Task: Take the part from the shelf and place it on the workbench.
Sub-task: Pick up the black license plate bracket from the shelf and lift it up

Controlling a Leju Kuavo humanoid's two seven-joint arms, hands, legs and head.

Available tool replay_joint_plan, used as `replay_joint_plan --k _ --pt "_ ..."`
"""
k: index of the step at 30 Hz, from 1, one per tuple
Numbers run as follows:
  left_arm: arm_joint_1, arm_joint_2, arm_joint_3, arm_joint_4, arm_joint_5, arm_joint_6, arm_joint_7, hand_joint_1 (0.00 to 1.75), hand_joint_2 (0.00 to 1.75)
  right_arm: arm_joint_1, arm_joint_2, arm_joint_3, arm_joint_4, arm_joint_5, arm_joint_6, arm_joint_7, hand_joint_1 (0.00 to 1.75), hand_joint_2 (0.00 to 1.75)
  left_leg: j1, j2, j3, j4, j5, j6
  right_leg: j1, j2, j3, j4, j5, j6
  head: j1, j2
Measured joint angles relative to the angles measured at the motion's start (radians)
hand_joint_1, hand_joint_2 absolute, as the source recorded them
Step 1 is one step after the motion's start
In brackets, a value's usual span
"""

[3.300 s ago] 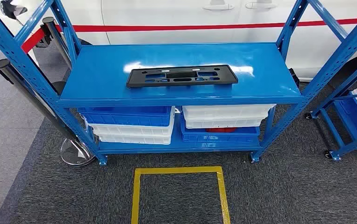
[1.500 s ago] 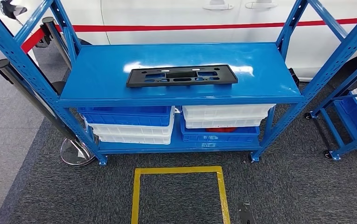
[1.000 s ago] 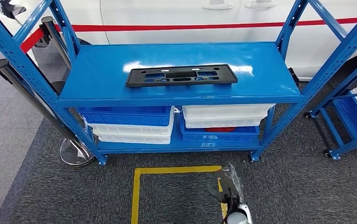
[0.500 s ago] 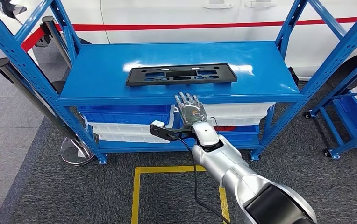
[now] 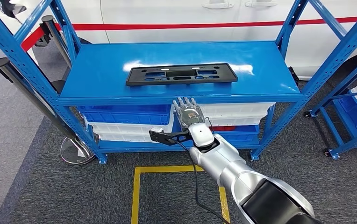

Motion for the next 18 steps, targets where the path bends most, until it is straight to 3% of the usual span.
replay_joint_plan --k 8,18 --pt "0.004 0.004 0.003 0.001 0.024 -0.013 -0.052 0.0 0.0 0.041 -0.034 0.0 0.037 0.015 -0.002 0.028 0.0 1.75 0.0 0.0 -0.001 0.0 0.0 0.0 0.0 0.0 -0.001 0.0 0.0 0.001 0.0 0.0" --pt "0.007 0.007 0.004 0.004 0.02 -0.021 -0.06 0.0 0.0 -0.027 -0.09 -0.005 0.049 0.031 -0.026 0.064 0.0 1.75 0.0 0.0 -0.002 0.001 0.0 0.0 0.0 0.0 -0.001 0.0 0.001 0.001 0.0 0.0"
